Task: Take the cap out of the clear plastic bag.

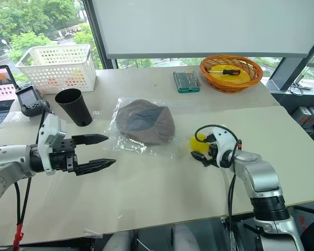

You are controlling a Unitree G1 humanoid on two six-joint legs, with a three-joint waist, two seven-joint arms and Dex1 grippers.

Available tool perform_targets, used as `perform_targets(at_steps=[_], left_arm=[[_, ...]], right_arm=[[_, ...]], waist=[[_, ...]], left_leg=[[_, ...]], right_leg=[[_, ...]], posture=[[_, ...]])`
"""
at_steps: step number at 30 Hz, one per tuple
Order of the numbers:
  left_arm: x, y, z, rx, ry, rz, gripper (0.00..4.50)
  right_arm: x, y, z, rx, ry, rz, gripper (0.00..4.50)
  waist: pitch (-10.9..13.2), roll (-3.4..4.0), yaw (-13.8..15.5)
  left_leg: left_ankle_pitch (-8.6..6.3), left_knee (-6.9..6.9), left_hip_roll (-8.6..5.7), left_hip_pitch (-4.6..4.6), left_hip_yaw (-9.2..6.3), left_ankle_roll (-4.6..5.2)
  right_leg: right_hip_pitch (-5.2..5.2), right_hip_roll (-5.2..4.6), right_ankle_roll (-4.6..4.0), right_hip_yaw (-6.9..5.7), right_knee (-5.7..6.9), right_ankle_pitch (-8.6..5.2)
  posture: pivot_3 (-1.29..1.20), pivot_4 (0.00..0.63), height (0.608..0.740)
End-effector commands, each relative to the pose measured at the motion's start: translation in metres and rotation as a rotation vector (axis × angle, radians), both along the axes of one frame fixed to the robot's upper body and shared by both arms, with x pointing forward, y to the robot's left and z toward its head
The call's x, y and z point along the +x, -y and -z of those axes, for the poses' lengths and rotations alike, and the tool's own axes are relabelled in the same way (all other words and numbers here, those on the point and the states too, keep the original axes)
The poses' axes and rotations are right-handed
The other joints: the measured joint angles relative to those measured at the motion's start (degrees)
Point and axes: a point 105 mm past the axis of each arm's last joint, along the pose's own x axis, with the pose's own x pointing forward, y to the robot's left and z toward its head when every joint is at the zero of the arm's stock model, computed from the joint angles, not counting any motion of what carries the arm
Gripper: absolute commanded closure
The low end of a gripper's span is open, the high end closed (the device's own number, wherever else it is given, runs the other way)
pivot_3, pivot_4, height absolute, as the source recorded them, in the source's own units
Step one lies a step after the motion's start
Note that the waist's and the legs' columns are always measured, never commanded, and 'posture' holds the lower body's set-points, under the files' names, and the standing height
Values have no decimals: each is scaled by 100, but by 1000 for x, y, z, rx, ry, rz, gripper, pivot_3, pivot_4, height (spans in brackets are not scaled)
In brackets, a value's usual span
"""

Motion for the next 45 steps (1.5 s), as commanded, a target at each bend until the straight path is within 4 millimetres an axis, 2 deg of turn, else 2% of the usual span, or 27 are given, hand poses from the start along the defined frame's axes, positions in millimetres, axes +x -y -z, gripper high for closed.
perform_targets(at_steps=[1, 15, 17, 26, 29, 35, 38, 42, 45], left_arm=[[1, 1, -9, -19, 42, -3, 17], [3, -1, -8, -18, 54, -29, 17], [3, 0, -8, -17, 55, -30, 0], [3, -2, -7, -17, 55, -48, 0], [3, -2, -6, -17, 54, -50, 0], [3, -2, -5, -15, 56, -65, 0], [3, -2, -6, -19, 54, -69, 0], [4, -2, -7, -31, 48, -79, 0], [3, -1, -8, -36, 47, -81, 0]], right_arm=[[15, 2, -23, 12, 128, 39, 0], [23, -3, -18, 43, 134, 44, 0], [24, -7, -19, 46, 141, 31, 519], [25, -12, -23, 43, 175, 11, 519], [29, -9, -34, 44, 229, 30, 519], [60, 30, -85, 42, 424, 256, 519], [78, 40, -99, 21, 469, 322, 519], [117, 54, -107, -19, 406, 489, 519], [124, 57, -105, -43, 392, 531, 519]], waist=[[0, 1, 2], [1, 1, -9], [1, 2, -8], [2, 2, 1], [2, 3, 0], [5, 7, -21], [5, 7, -19], [18, 20, -130], [19, 19, -153]], left_leg=[[0, 0, -1, -1, 0, 0], [0, 0, -1, -5, 0, 0], [0, -1, -1, -4, -1, 0], [0, -1, -1, -5, -1, 0], [0, -1, -1, -5, 0, 0], [0, -1, -1, -5, 1, 0], [0, -6, -1, -6, 1, 0], [0, -11, -2, -5, 6, 0], [2, -37, -1, -3, 5, 1]], right_leg=[[-1, 0, 0, 0, -1, 0], [-2, -1, 0, 0, -5, 0], [-2, -1, 0, 0, -4, 0], [-2, -2, 1, 0, -5, 0], [-2, -1, 1, 0, -5, 0], [-4, -1, 1, 1, -5, 1], [-4, -1, 0, 1, -11, 1], [-1, -2, -3, 4, -33, 14], [3, 0, -44, 4, -58, 47]], posture=[[0, 150, 736], [0, 150, 736], [0, 150, 736], [0, 150, 736], [0, 150, 736], [0, 150, 736], [0, 150, 736], [0, 150, 736], [0, 150, 736]])
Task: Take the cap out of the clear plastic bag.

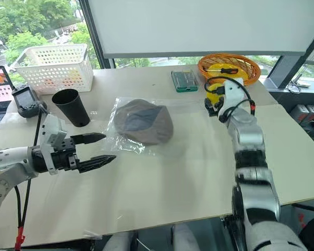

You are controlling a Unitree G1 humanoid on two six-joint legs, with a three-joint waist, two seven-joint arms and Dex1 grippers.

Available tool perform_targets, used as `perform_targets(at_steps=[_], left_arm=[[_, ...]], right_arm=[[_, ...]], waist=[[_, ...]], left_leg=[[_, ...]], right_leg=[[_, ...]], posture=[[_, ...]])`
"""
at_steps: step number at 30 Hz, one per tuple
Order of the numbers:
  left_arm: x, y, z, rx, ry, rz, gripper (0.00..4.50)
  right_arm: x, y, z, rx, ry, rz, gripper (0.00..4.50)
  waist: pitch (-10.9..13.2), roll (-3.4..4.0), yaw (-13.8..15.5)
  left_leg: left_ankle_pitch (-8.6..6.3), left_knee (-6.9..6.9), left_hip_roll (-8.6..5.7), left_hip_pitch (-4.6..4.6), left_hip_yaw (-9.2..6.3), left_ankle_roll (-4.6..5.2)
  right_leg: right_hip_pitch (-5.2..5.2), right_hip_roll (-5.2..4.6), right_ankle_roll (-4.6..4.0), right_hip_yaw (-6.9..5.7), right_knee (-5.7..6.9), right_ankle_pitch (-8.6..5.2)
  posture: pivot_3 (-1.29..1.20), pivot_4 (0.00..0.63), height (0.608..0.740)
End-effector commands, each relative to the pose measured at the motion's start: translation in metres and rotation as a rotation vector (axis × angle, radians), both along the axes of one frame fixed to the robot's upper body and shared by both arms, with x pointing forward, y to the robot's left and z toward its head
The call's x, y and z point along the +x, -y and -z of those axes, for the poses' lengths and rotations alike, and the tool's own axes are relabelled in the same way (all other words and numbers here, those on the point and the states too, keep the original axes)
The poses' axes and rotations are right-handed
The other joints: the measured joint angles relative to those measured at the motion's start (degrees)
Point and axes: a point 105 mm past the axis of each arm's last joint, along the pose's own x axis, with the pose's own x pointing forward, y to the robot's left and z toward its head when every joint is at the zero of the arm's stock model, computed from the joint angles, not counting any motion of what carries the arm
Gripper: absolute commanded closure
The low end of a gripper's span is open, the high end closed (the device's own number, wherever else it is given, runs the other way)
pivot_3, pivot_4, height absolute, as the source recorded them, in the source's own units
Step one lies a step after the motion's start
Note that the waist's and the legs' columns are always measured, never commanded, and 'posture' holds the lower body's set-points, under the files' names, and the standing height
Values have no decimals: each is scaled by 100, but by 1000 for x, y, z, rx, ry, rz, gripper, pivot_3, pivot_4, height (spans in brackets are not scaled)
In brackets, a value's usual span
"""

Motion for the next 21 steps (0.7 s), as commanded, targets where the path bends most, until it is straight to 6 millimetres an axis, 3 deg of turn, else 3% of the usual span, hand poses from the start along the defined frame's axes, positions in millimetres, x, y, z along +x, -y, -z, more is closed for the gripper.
perform_targets(at_steps=[1, 9, 11, 12, 14, 21], left_arm=[[-3, 3, -11, -27, 37, -10, 0], [-18, 10, -6, -47, 11, -19, 0], [-19, 9, -8, -46, 14, -29, 0], [-20, 9, -9, -46, 17, -35, 0], [-20, 8, -10, -46, 19, -41, 0], [-20, 10, -8, -52, 17, -36, 0]], right_arm=[[4, 7, -1, -45, 32, 48, 519], [-1, 14, 33, -99, -64, 62, 519], [-3, 18, 41, -99, -85, 82, 3], [-4, 21, 44, -86, -93, 92, 3], [-5, 25, 45, -101, -99, 109, 3], [-1, 25, 20, -68, -19, 102, 3]], waist=[[0, 0, -1], [-1, 1, 14], [0, 1, 17], [0, 1, 19], [0, 1, 20], [0, 1, 6]], left_leg=[[0, -15, 0, 1, 0, 0], [-1, -48, -11, -88, -2, 1], [-1, -48, -11, -96, -2, 0], [-1, -48, -11, -96, -2, 0], [-1, -48, -13, -90, -2, 0], [8, -40, -12, -65, -2, -5]], right_leg=[[0, 0, -1, 0, -8, 0], [-84, -21, 9, -1, 0, 6], [-92, -21, 9, -2, -1, 8], [-92, -21, 9, -2, -2, 8], [-90, -21, 9, -3, -19, 8], [-78, -10, -4, -1, 0, 15]], posture=[[0, 150, 736], [0, 150, 736], [0, 150, 736], [0, 150, 736], [0, 150, 736], [0, 150, 736]])
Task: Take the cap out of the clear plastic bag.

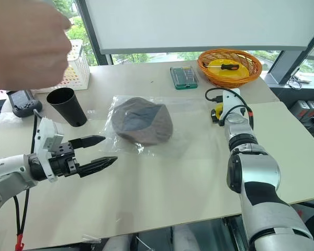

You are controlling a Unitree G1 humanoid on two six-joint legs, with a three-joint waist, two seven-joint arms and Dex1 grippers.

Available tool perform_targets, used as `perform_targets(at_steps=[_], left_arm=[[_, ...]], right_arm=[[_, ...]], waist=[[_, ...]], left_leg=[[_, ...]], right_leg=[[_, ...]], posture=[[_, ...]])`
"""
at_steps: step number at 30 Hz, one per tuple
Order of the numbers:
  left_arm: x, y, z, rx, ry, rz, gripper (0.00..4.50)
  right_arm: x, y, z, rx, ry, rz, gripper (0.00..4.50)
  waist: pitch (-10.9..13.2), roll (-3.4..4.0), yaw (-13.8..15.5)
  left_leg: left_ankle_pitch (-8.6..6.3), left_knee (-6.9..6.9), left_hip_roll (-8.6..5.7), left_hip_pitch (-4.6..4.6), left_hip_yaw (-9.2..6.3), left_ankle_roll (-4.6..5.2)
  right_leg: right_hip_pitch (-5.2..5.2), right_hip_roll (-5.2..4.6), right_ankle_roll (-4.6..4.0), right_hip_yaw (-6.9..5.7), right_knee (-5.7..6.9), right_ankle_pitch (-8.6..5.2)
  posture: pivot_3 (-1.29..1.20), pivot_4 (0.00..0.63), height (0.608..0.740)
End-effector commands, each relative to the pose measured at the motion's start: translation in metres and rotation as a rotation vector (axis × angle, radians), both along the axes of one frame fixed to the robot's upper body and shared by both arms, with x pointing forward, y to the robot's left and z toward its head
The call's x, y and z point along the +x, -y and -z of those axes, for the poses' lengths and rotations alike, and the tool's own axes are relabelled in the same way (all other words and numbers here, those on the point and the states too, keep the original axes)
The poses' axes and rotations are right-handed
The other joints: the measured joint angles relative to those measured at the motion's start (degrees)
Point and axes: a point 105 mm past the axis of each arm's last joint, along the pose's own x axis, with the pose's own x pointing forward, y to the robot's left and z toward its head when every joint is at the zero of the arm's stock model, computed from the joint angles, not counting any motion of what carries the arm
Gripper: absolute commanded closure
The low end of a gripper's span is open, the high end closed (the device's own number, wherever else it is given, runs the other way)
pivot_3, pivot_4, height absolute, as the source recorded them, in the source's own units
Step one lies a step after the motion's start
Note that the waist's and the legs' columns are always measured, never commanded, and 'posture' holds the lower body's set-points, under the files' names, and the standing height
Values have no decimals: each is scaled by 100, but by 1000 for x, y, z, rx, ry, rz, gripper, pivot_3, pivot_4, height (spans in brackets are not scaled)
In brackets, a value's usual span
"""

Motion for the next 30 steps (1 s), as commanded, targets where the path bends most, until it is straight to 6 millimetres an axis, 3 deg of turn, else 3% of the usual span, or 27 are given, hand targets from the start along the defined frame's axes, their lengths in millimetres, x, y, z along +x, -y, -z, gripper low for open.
perform_targets(at_steps=[1, 5, 8, 11, 15, 18, 20, 22, 27, 30], left_arm=[[-3, 5, -8, 1, 38, 29, 0], [3, 9, -6, -2, 35, 53, 0], [6, 9, -6, -2, 37, 61, 0], [8, 11, -7, -15, 43, 67, 0], [9, 11, -6, -17, 46, 64, 0], [16, 1, -6, -35, 54, 2, 0], [30, -22, -5, -41, 66, -130, 0], [37, -49, -1, -41, 65, -257, 0], [34, -83, 10, -20, 43, -379, 0], [33, -91, 16, -11, 26, -398, 0]], right_arm=[[6, 3, -40, -9, 123, 0, 3], [9, 0, -76, 19, 224, -22, 3], [11, -6, -88, 30, 255, -49, 3], [13, -23, -111, 38, 312, -132, 3], [14, -38, -124, 57, 343, -214, 3], [13, -72, -134, 97, 362, -386, 3], [-8, -123, -122, 142, 323, -642, 3], [-59, -169, -99, 182, 249, -880, 3], [-134, -202, -78, 170, 144, -1122, 3], [-158, -210, -66, 116, 107, -1206, 3]], waist=[[0, 0, -6], [1, 1, -12], [1, 1, -19], [1, 1, -9], [1, 1, -10], [1, 2, -28], [-3, 0, -42], [-10, 2, -41], [-4, 25, 69], [-8, 18, 140]], left_leg=[[1, 0, 1, 8, 0, 1], [1, 0, 1, 10, 0, 0], [1, -1, 3, 9, 0, 0], [1, -1, 4, 7, 0, 1], [1, -1, 3, 7, 1, 0], [1, -1, 5, 8, 0, 0], [1, -1, 8, 10, 0, 1], [-1, 0, 23, 15, -12, 1], [1, -4, 16, -41, -25, -2], [5, 42, -2, -66, -9, -8]], right_leg=[[5, 2, -1, 1, 3, 0], [6, 3, -1, 2, 4, 0], [5, 4, -1, 2, 4, 1], [5, 4, -1, 2, 1, 1], [5, 2, -1, 2, 2, 1], [3, 4, -2, 2, 6, 1], [3, 6, -2, 2, 10, 1], [7, 15, -3, -6, 16, 1], [-63, 5, -11, -18, 76, -8], [-86, -14, -7, -10, 72, -6]], posture=[[0, 150, 736], [0, 150, 736], [0, 150, 736], [0, 150, 736], [0, 150, 736], [0, 150, 736], [0, 150, 736], [0, 150, 736], [0, 150, 736], [0, 150, 736]])
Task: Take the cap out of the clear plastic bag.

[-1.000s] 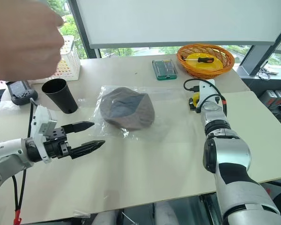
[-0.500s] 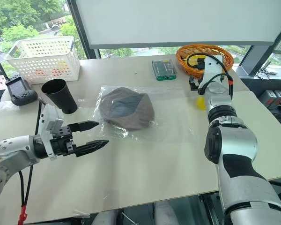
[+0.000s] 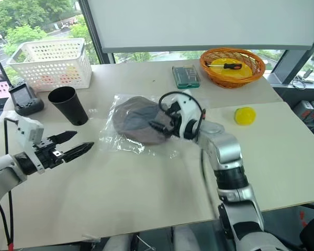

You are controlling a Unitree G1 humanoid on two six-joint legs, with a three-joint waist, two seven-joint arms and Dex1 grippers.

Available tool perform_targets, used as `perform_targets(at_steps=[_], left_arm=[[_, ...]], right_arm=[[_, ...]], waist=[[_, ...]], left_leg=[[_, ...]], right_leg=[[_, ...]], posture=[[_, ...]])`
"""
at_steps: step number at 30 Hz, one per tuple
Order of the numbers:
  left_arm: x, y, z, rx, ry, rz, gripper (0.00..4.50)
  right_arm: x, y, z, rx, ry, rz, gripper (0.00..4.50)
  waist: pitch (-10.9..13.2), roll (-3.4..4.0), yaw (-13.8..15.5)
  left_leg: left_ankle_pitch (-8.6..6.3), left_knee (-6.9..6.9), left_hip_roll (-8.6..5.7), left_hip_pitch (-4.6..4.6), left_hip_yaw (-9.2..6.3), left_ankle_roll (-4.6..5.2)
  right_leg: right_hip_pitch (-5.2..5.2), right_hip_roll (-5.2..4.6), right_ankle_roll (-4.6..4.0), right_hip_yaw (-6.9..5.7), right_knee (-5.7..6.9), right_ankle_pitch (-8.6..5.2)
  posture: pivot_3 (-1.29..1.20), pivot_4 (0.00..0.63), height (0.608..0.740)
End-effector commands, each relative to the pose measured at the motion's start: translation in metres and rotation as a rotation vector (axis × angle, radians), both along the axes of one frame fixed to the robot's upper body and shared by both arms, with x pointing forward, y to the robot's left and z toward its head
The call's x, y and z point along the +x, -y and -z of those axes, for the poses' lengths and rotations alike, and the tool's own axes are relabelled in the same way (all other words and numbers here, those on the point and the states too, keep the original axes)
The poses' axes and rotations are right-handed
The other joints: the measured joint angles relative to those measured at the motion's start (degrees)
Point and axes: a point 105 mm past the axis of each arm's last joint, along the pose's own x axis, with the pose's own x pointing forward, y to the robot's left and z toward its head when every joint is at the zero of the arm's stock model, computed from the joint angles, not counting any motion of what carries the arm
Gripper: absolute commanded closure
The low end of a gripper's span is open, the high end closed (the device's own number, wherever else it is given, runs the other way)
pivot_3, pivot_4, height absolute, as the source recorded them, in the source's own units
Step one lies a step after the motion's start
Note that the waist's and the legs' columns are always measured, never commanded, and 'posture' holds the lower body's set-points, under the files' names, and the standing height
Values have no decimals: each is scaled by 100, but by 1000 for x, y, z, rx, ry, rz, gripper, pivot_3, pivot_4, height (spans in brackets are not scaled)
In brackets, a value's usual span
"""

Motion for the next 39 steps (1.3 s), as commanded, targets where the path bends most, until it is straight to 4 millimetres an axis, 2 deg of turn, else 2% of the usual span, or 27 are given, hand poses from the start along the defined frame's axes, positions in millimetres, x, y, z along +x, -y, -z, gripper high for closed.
perform_targets(at_steps=[1, 4, 7, 9, 15, 21, 24, 26, 30, 33, 39], left_arm=[[-2, -5, -9, 15, 42, 0, 0], [-1, 2, -6, -8, 31, 23, 0], [3, 10, 3, -10, 18, 47, 0], [5, 14, 5, -14, 15, 59, 0], [16, 27, 11, -36, 7, 81, 0], [23, 16, 7, -29, 17, 50, 0], [22, 9, 3, -28, 22, 35, 0], [20, 10, 3, -26, 22, 37, 0], [14, 6, 0, -29, 26, 20, 0], [9, 4, -2, -34, 32, 7, 0], [4, 2, -3, -34, 33, -12, 0]], right_arm=[[-30, -11, -9, -39, 77, -102, 3], [-37, -11, -2, -88, 89, -121, 3], [-45, -5, 22, -283, 147, -142, 3], [-50, -6, 28, -307, 148, -159, 3], [-37, -15, 37, -349, 202, -54, 3], [-40, -58, 46, -350, 264, -136, 3], [-34, -84, 49, -362, 326, -177, 3], [-29, -93, 48, -364, 359, -185, 3], [-3, -116, 60, -493, 491, -126, 3], [13, -125, 70, -561, 553, -69, 3], [32, -140, 100, -640, 543, -7, 3]], waist=[[-6, -12, 28], [-9, -19, 49], [-11, -21, 65], [-13, -25, 43], [-14, -28, 0], [-16, -33, -2], [-16, -35, -24], [-16, -35, -27], [-18, -40, -43], [-20, -43, -71], [-25, -52, -128]], left_leg=[[0, 8, 2, 8, 1, 0], [-1, 11, 13, 87, -1, -1], [0, 12, 11, 99, 4, 0], [0, 12, 13, 100, 5, 0], [-1, 8, 18, 87, 5, 1], [-1, 10, 18, 87, 5, 1], [-1, 10, 18, 83, 4, 1], [-1, 10, 18, 84, 3, 1], [-1, 10, 17, 85, 3, 0], [-1, 9, 20, 86, 2, 0], [-1, 6, 17, 92, 0, 0]], right_leg=[[10, 4, 0, -1, 0, 0], [99, 16, 26, -9, -14, -28], [113, 14, 37, -7, -18, -40], [113, 17, 38, -7, -18, -41], [86, 26, -1, 4, 3, -18], [86, 27, 0, 4, 2, -18], [83, 26, -3, 3, 1, -16], [83, 26, -5, 3, 3, -15], [84, 24, -7, 3, 3, -13], [83, 25, -9, 1, 4, -12], [84, 19, -14, 1, 10, -8]], posture=[[0, 150, 736], [0, 150, 736], [0, 150, 736], [0, 150, 736], [0, 150, 736], [0, 150, 736], [0, 150, 736], [0, 150, 736], [0, 150, 736], [0, 150, 736], [0, 150, 736]])
